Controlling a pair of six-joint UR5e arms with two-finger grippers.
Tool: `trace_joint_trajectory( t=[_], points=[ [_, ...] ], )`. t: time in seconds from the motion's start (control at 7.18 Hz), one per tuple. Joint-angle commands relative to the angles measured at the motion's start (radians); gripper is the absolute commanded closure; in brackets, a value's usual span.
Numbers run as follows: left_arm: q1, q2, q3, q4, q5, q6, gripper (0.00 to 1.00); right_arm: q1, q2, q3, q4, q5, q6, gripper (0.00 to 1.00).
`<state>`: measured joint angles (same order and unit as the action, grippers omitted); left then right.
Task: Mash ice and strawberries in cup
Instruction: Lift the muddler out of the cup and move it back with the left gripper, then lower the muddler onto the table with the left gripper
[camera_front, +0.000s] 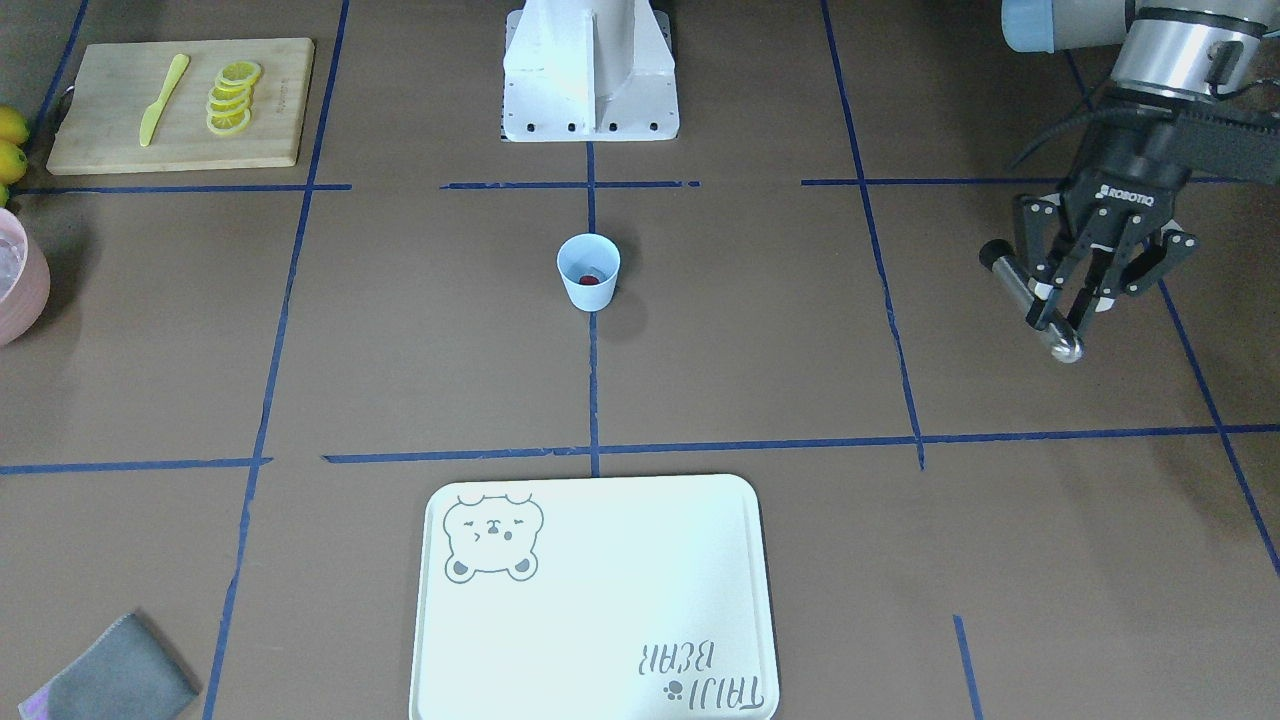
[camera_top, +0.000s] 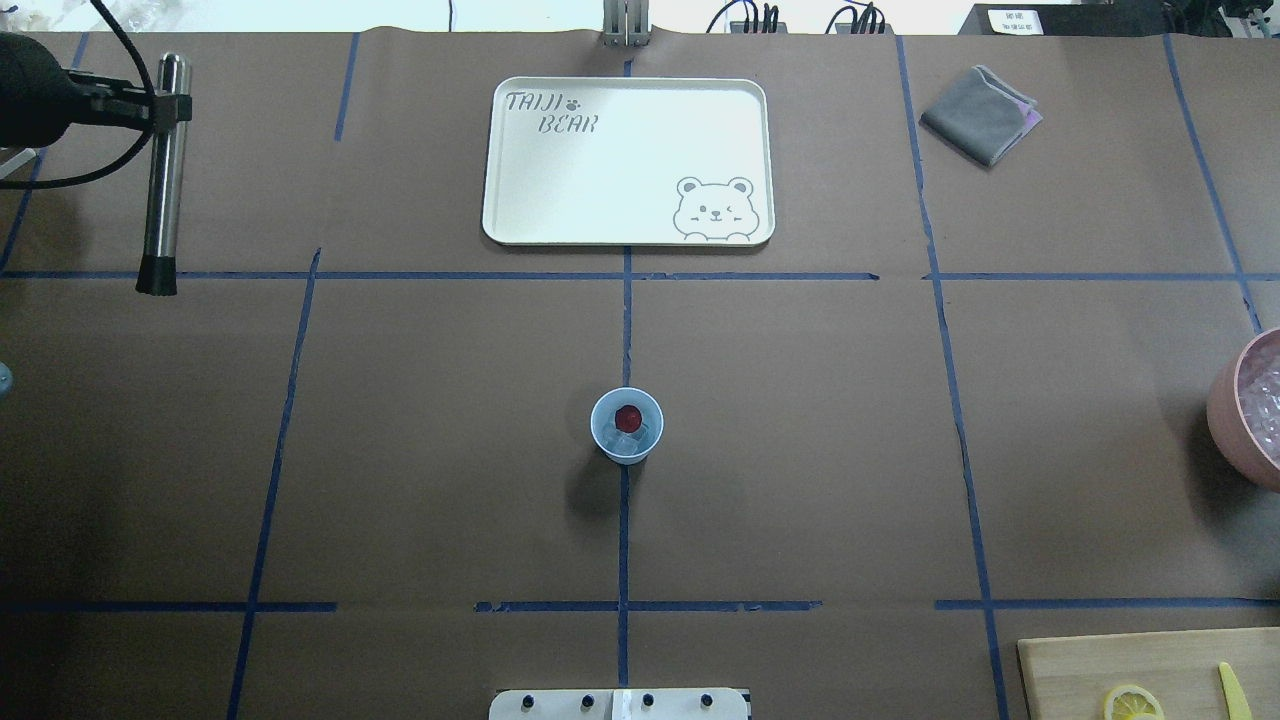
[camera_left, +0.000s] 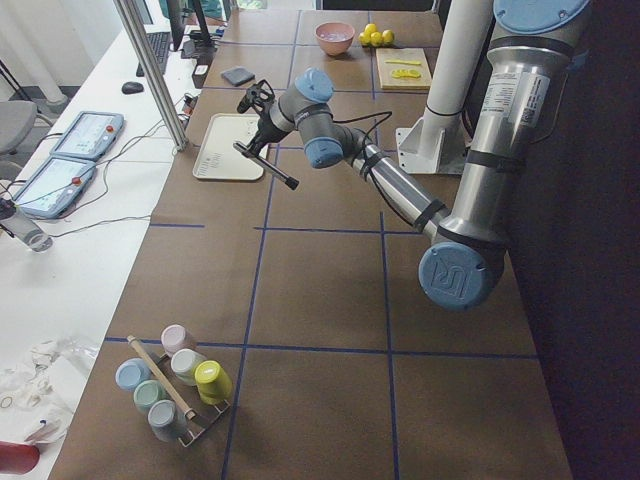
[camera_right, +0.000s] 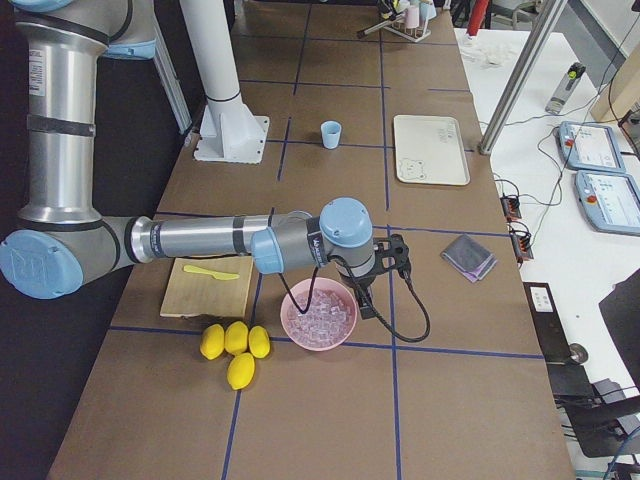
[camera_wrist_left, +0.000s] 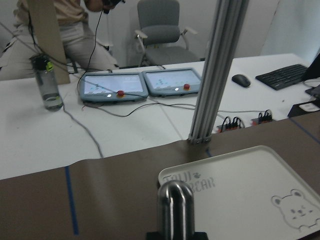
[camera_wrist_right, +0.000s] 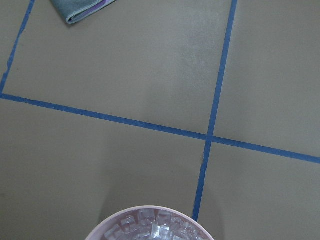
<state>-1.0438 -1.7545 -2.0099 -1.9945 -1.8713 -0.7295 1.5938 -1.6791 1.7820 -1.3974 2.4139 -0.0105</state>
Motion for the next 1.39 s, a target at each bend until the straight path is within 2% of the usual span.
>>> trace_joint_trajectory(
  t=[0.0,0.42,0.7,1.25],
  points=[
    [-0.021,0.045,0.017,0.211,-0.168,0.013,1.00,0.000,0.001,-0.003,0.000,0.002,0.003,0.01],
    [-0.024,0.160,0.063,0.304,-0.268,0.047,1.00,0.000,0.002,-0.003,0.000,0.005,0.030,0.01],
    [-0.091,0.176,0.184,0.295,-0.366,0.084,1.00,0.000,0.002,0.002,0.000,0.005,0.037,0.01],
    [-0.133,0.165,0.353,0.254,-0.373,0.255,1.00,0.000,0.002,0.008,0.000,0.005,0.035,0.01]
  ],
)
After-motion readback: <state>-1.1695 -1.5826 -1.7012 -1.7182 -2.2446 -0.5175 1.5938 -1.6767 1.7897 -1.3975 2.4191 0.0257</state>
